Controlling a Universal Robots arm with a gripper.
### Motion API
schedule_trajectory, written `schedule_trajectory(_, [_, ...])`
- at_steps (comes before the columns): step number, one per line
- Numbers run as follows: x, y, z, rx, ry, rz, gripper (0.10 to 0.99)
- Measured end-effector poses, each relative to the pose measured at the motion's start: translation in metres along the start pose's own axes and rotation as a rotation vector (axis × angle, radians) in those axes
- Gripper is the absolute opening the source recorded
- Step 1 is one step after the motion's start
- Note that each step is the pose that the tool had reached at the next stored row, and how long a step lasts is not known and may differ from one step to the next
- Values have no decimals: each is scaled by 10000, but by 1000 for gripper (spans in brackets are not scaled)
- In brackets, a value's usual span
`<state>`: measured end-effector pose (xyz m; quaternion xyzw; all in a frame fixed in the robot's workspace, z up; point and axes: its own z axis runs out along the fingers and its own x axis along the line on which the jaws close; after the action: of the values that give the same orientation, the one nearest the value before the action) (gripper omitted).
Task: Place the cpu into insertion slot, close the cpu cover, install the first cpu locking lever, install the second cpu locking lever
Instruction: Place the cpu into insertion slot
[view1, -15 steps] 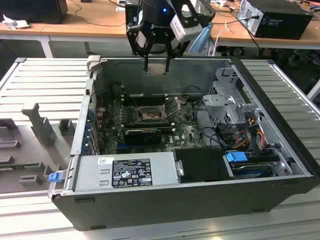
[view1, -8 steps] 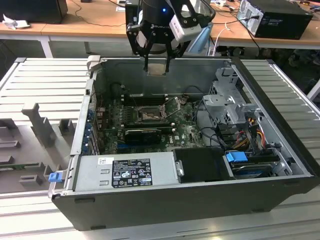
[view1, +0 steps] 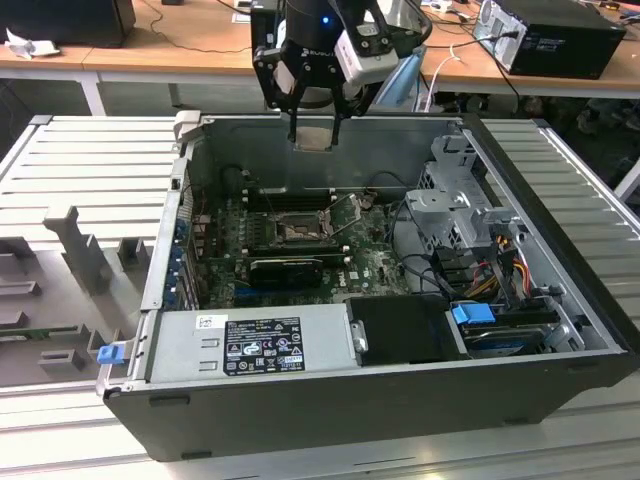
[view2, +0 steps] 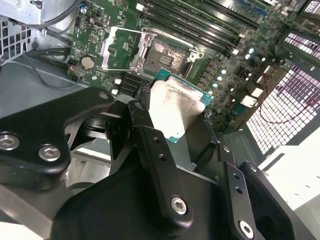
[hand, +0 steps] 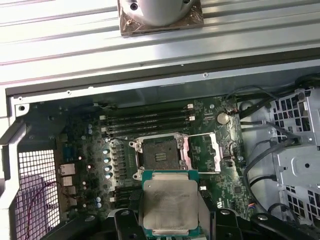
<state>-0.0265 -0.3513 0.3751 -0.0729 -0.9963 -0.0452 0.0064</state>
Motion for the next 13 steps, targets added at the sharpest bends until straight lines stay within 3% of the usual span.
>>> schedule_trajectory(13, [0, 0, 0, -14, -64, 711, 529])
